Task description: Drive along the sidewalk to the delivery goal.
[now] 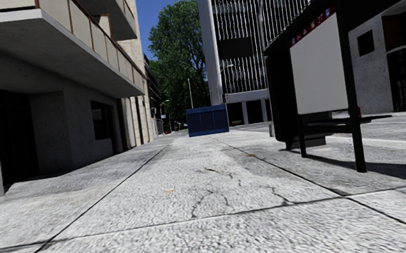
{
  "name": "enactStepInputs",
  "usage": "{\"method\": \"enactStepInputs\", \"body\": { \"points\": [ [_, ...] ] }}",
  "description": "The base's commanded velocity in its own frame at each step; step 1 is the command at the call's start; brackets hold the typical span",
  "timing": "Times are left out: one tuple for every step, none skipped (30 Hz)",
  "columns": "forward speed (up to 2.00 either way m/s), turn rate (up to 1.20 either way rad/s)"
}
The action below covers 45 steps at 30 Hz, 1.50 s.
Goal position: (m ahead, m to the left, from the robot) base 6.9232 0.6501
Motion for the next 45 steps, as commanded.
{"method": "enactStepInputs", "body": {
  "points": [
    [2.00,0.00],
    [2.00,0.00],
    [2.00,0.00],
    [2.00,0.00],
    [2.00,0.00],
    [2.00,0.00],
    [2.00,0.00],
    [2.00,0.00],
    [2.00,0.00],
    [2.00,0.02],
    [2.00,0.12],
    [2.00,0.12],
    [2.00,0.23],
    [2.00,0.33],
    [2.00,0.38],
    [2.00,0.38],
    [2.00,0.40],
    [2.00,0.39],
    [2.00,0.00],
    [2.00,0.00],
    [2.00,0.00],
    [2.00,0.00],
    [2.00,0.00],
    [2.00,0.00],
    [2.00,0.00],
    [2.00,0.00],
    [2.00,0.00],
    [2.00,0.00],
    [2.00,0.00],
    [2.00,0.00],
    [2.00,0.00],
    [2.00,0.00],
    [2.00,0.00],
    [2.00,0.00],
    [2.00,0.00],
    [2.00,0.00],
    [2.00,0.00],
    [2.00,0.00],
    [2.00,0.00],
    [2.00,0.00],
    [2.00,0.00],
    [2.00,0.00],
    [2.00,0.00],
    [2.00,0.00],
    [2.00,0.00]
  ]
}}
